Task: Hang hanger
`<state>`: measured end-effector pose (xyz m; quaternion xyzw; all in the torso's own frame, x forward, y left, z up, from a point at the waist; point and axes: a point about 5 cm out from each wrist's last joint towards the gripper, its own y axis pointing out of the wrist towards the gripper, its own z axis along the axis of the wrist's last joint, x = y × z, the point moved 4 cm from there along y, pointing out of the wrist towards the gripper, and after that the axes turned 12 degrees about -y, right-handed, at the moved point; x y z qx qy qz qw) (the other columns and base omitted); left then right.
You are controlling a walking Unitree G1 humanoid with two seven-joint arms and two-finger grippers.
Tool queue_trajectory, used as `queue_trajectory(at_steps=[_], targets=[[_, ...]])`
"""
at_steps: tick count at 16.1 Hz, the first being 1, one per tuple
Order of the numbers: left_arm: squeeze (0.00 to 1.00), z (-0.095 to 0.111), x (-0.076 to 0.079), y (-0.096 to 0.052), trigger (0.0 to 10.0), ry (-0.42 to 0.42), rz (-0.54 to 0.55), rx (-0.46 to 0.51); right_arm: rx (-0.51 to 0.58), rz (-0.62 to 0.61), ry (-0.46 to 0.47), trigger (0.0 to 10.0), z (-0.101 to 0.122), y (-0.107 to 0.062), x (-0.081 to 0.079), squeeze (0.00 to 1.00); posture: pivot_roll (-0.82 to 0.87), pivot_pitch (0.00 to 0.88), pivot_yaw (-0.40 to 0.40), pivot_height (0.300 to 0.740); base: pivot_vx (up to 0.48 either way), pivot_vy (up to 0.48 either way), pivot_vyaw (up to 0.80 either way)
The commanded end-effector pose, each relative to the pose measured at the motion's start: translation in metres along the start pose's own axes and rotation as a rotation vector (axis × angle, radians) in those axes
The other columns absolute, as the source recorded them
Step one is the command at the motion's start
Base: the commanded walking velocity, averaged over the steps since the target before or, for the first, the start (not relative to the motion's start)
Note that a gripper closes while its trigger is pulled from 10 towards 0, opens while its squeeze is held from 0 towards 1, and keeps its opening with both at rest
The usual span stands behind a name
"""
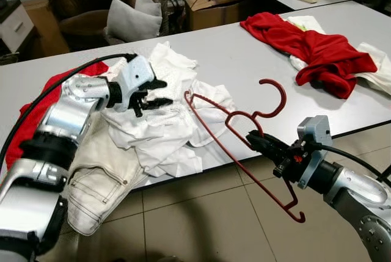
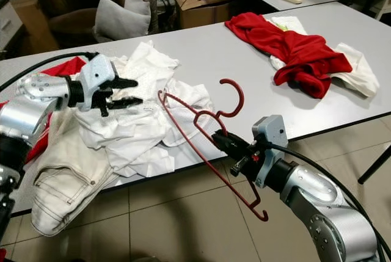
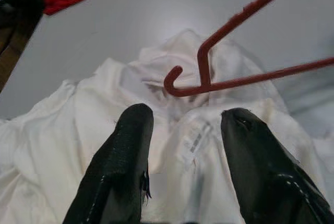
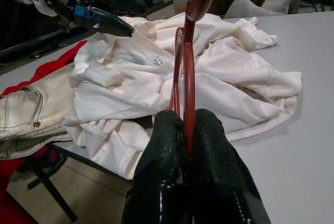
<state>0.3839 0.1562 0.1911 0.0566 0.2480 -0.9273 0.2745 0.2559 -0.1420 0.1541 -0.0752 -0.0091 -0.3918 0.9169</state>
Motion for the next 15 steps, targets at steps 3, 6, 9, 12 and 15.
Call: queue_trajectory(at_steps=[3,6,9,12,15], targets=[[0.0,-0.002,-0.015,-0.004,10.0,0.161,0.022,-0.103,0.029,0.0,-0.018,10.0,0.007,0.0,-0.002,0.0,-0.01,0.0,0.148,0.74,0.0,0.0,0.0],[0.0,-0.004,-0.021,0.0,10.0,0.257,0.038,-0.18,0.034,0.01,-0.019,10.0,0.008,0.002,-0.003,0.0,-0.01,0.0,0.146,0.74,0.0,0.0,0.0],[0.0,-0.016,-0.028,-0.003,10.0,0.27,0.054,-0.274,0.037,0.014,-0.019,10.0,0.008,0.002,-0.004,0.0,-0.01,0.0,0.153,0.74,0.0,0.0,0.0],[0.0,-0.027,-0.036,-0.007,10.0,0.272,0.123,-0.332,0.037,0.013,-0.019,10.0,0.008,0.002,-0.005,0.0,-0.02,0.0,0.154,0.74,0.0,0.0,0.0],[0.0,-0.029,-0.055,-0.017,10.0,0.139,0.277,-0.32,0.039,0.013,-0.019,10.0,0.008,0.003,-0.005,0.0,-0.02,0.0,0.157,0.74,0.0,0.0,0.0]])
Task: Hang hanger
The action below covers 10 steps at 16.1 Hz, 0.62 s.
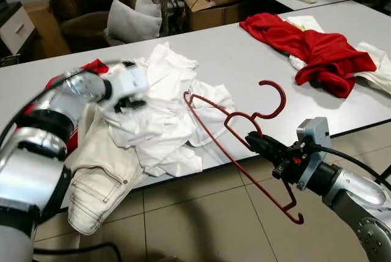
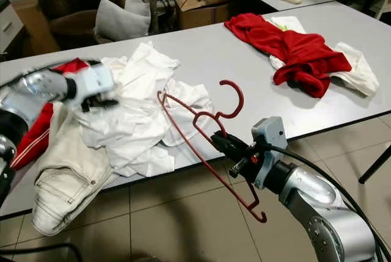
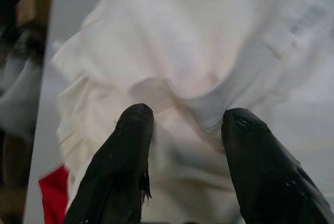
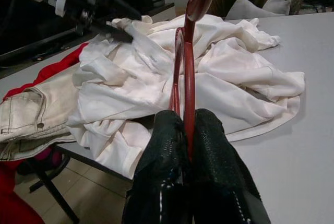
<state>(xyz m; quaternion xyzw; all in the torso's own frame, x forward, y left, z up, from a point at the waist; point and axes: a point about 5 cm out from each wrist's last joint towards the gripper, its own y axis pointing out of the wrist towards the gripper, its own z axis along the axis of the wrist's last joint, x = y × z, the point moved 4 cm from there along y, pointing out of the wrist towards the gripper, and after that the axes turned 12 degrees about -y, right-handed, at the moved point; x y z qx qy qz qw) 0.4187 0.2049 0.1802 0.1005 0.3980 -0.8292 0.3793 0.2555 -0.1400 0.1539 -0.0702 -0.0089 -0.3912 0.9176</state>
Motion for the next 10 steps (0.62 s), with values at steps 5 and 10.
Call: queue_trajectory(at_steps=[5,10], targets=[[0.0,-0.021,-0.011,-0.014,10.0,-0.415,0.033,0.04,0.034,0.012,-0.024,10.0,0.008,0.003,-0.004,0.0,-0.01,0.0,0.153,0.74,0.0,0.0,0.0],[0.0,-0.033,-0.007,-0.016,10.0,-0.503,0.023,0.011,0.035,0.032,-0.025,10.0,0.008,0.005,-0.004,0.0,0.01,0.0,0.132,0.74,0.0,0.0,0.0]])
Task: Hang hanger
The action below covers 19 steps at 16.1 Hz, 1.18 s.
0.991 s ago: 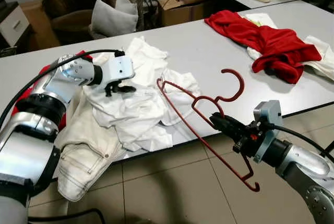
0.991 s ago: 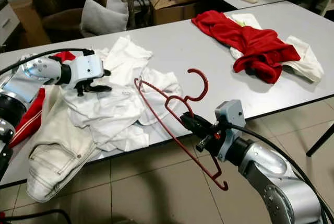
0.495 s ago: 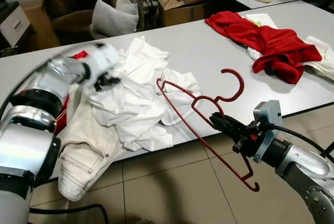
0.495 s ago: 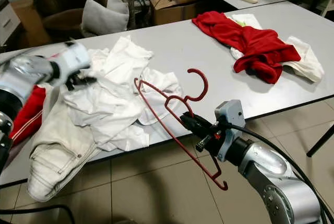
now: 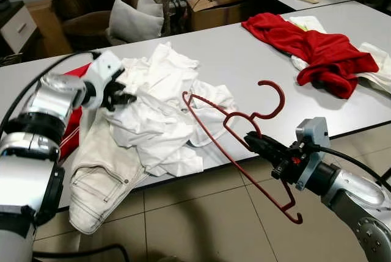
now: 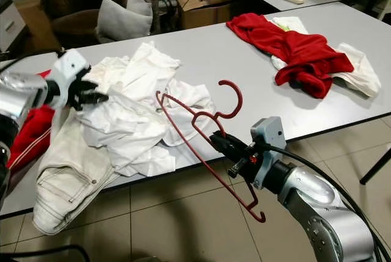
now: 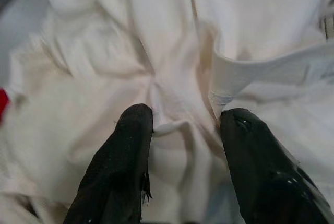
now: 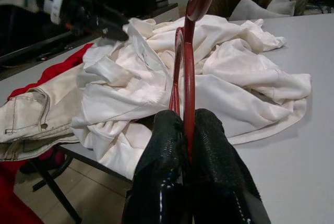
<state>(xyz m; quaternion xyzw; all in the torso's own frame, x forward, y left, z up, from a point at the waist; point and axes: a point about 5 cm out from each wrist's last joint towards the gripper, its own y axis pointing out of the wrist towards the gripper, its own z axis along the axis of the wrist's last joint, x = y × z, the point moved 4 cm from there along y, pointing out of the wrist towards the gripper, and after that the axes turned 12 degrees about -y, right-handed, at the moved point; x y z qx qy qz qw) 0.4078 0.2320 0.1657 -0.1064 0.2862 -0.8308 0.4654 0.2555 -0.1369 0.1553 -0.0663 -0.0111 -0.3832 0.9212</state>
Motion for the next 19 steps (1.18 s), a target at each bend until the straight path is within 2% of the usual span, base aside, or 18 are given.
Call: queue_trajectory(at_steps=[1,2,4,5,14,16,19], targets=[[0.0,0.0,-0.003,-0.003,10.0,-0.024,0.015,0.007,0.026,0.016,-0.024,10.0,0.007,0.003,-0.002,0.0,0.01,0.0,0.132,0.74,0.0,0.0,0.0],[0.0,-0.002,0.0,-0.001,8.6,-0.044,0.007,0.008,0.027,0.017,-0.025,10.0,0.007,0.004,-0.002,0.0,0.01,0.0,0.133,0.74,0.0,0.0,0.0],[0.0,-0.007,0.004,0.004,1.1,-0.066,-0.004,-0.002,0.028,0.016,-0.027,10.0,0.007,0.003,-0.002,0.0,0.01,0.0,0.139,0.74,0.0,0.0,0.0],[0.0,-0.008,0.003,0.003,0.0,-0.063,0.002,-0.006,0.029,0.014,-0.028,10.0,0.007,0.002,-0.002,0.0,0.0,0.0,0.142,0.74,0.0,0.0,0.0],[0.0,0.004,-0.002,-0.004,0.0,-0.072,0.024,0.064,0.037,0.021,-0.028,10.0,0.007,0.001,-0.003,0.0,0.01,0.0,0.143,0.74,0.0,0.0,0.0],[0.0,0.013,-0.007,-0.009,0.0,-0.079,0.049,0.122,0.065,0.052,-0.022,10.0,0.012,0.001,-0.008,0.0,0.01,0.0,0.143,0.74,0.0,0.0,0.0],[0.0,0.041,-0.003,-0.021,0.0,-0.031,-0.018,0.28,0.101,0.175,-0.003,10.0,0.02,0.001,-0.024,0.0,0.0,0.0,0.147,0.74,0.0,0.0,0.0]])
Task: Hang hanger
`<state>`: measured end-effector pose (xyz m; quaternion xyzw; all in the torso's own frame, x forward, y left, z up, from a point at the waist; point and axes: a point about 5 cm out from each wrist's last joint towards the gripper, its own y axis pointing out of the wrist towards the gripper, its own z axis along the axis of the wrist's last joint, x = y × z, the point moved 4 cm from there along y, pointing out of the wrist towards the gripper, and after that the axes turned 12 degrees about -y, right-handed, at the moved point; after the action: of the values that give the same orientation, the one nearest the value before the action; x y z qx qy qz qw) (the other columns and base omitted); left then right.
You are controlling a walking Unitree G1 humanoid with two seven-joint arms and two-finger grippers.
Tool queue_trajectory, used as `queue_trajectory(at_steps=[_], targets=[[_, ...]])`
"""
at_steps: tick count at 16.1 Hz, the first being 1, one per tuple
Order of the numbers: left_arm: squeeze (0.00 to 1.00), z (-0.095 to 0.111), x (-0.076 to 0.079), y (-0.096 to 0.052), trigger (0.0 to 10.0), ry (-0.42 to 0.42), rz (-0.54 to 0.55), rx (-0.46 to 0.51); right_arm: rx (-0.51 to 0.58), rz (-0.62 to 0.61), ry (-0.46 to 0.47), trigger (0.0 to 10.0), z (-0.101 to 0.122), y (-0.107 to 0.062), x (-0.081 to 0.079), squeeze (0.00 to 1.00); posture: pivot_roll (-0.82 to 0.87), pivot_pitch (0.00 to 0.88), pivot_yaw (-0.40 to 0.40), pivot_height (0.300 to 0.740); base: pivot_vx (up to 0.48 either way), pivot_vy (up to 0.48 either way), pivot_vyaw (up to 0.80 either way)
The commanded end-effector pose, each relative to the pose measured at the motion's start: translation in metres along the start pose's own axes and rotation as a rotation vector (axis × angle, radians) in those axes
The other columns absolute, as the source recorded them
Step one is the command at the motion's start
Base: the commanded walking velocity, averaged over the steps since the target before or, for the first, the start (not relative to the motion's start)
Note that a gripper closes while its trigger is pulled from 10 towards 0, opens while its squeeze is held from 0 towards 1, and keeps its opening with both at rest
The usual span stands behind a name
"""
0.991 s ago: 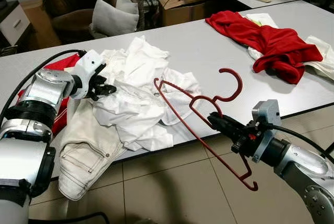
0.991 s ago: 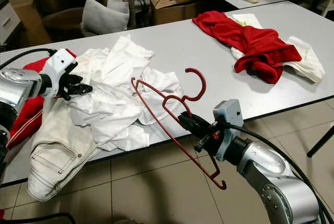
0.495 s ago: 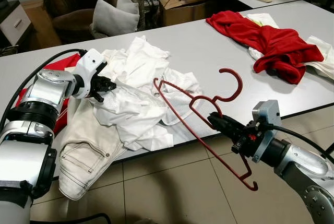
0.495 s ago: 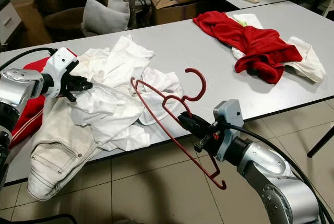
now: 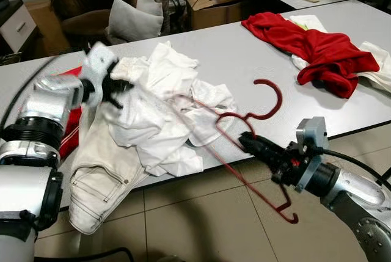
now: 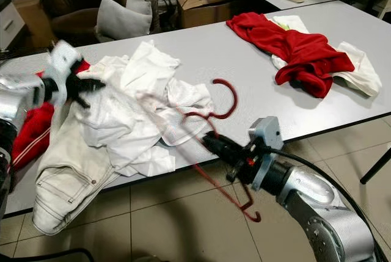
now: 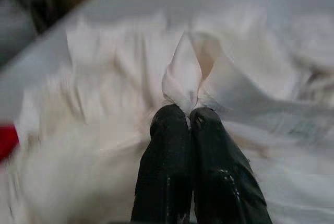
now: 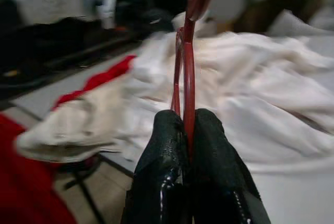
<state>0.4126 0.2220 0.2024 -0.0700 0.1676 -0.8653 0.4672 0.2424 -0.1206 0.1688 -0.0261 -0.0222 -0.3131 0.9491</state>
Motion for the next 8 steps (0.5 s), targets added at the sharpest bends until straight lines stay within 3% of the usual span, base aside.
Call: queue_trajectory(at_steps=[1,3,8], targets=[[0.0,0.017,0.0,-0.011,0.0,0.044,-0.032,0.075,0.009,0.05,-0.004,10.0,0.004,0.002,-0.006,0.0,0.0,0.0,0.146,0.74,0.0,0.0,0.0],[0.0,0.031,0.014,-0.026,0.0,0.137,-0.165,0.162,-0.009,0.047,-0.015,10.0,0.002,0.003,-0.001,0.0,0.01,0.0,0.134,0.74,0.0,0.0,0.0],[0.0,0.038,0.022,-0.05,0.0,0.227,-0.218,0.186,-0.029,0.067,-0.024,10.0,0.001,0.007,0.004,0.0,0.03,0.0,0.1,0.74,0.0,0.0,0.0]])
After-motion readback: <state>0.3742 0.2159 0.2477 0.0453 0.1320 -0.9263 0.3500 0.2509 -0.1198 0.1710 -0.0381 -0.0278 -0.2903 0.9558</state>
